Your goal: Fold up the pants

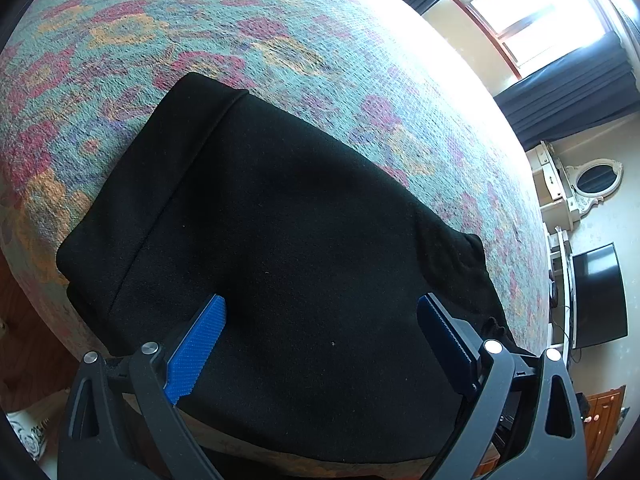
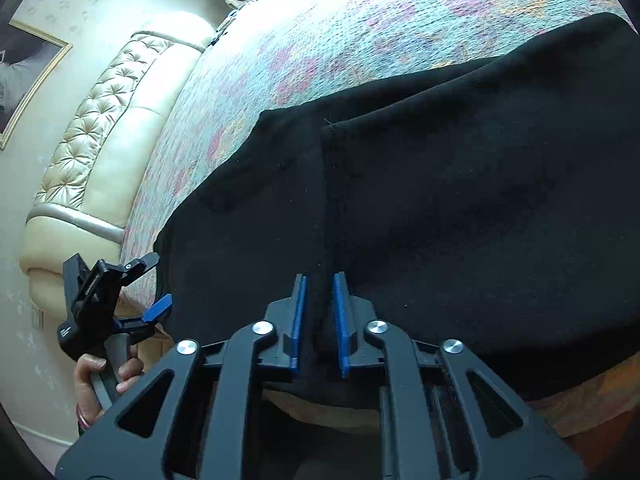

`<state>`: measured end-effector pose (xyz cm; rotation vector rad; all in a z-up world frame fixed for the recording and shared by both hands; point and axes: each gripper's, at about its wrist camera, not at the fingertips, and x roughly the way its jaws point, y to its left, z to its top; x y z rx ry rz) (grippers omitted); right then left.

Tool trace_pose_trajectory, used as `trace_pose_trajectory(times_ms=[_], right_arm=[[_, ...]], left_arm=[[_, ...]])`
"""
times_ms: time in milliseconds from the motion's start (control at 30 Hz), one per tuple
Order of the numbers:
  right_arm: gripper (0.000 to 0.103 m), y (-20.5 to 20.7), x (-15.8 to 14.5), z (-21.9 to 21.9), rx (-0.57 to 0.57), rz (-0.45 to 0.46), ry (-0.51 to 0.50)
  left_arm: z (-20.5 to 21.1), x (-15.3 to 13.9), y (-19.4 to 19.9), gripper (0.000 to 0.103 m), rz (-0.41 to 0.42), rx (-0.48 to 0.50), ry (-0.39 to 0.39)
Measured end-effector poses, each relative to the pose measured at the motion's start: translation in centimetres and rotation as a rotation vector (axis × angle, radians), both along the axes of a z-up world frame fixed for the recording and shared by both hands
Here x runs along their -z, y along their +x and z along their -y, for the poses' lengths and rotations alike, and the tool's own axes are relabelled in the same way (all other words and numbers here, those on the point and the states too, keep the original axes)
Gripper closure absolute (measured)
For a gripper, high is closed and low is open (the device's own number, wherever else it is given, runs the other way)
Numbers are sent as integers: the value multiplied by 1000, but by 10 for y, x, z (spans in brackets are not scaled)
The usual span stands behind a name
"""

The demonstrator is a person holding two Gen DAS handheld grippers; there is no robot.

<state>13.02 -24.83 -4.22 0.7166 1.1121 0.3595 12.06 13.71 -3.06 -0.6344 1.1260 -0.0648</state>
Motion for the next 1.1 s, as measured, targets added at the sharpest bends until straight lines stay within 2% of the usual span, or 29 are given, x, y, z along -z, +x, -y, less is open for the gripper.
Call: trace_pose_trajectory(times_ms=[33, 67, 100, 200, 267, 333, 400, 467, 600, 667, 733, 767, 800, 967, 1100], right_arm=[[61, -2, -6, 3, -15, 15, 20], [47, -5, -13, 7, -21, 35, 28], [43, -8, -22, 16, -22, 58, 34], [34, -15, -46, 64, 11, 128, 45], [31, -19, -60, 111, 94, 168, -3], [24, -24, -62, 164, 205, 193, -8], [22, -25, -47, 212, 308, 168, 10], [22, -21, -19, 244, 358, 120, 74], [22, -6, 37, 264, 377, 52, 287], [23, 4, 49, 258, 345, 55, 318], [47, 12, 55, 254, 317, 45, 301], [67, 17, 59, 253, 302, 30, 293], [76, 19, 64, 251, 301, 11, 265], [80, 16, 80, 262, 312, 5, 352], [71, 1, 82, 272, 302, 12, 423]], left_arm=[[0, 0, 0, 8, 0, 2, 2], [0, 0, 1, 8, -1, 4, 3], [0, 0, 0, 8, 0, 5, 3], [1, -1, 2, 8, 0, 6, 2], [2, -1, 2, 8, 0, 7, 7], [4, -2, 3, 8, -1, 9, 16], [7, -3, 3, 8, -2, 8, 23], [10, -4, 3, 8, -2, 9, 28], [11, -6, 0, 8, 8, -4, 18], [11, -5, -1, 8, 8, -8, 12], [12, -5, -1, 8, 6, -3, 17], [13, -5, -1, 8, 5, -1, 21], [14, -5, -1, 8, 5, 0, 26], [17, -5, 0, 8, 3, 10, 43], [17, -5, 2, 8, 1, 10, 37]])
